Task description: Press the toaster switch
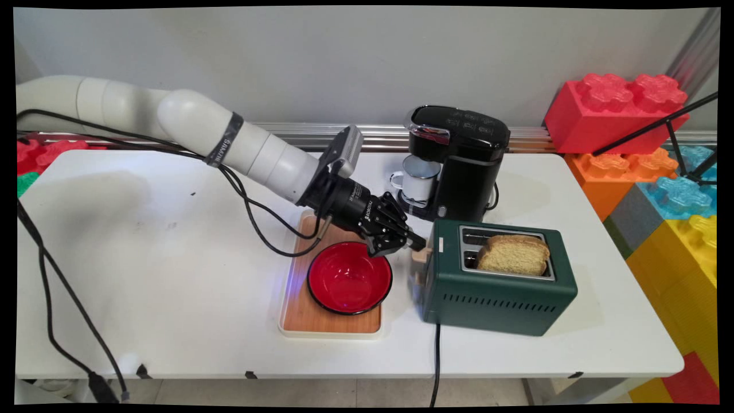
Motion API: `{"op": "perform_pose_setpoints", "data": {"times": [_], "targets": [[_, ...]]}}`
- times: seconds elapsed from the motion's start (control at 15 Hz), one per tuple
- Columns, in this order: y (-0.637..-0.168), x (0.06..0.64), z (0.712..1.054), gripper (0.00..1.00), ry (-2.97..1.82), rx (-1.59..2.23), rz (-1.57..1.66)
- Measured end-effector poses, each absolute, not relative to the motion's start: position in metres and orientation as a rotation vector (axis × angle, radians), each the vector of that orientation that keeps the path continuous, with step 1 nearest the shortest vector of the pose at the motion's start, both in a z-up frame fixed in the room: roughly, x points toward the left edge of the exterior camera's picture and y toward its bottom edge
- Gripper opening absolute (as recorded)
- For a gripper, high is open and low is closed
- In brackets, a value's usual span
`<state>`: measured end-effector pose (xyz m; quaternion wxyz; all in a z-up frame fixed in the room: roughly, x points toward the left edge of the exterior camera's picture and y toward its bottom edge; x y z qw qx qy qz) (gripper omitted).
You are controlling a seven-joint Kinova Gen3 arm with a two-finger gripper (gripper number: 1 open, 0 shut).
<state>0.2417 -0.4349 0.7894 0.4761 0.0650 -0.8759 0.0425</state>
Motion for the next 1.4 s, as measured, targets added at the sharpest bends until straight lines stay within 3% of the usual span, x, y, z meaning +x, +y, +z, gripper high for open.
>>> {"op": "perform_pose_setpoints", "data": {"times": [1.4], "targets": [[-0.433, 0.238, 0.749, 0.0, -2.172, 0.165, 0.075]]}}
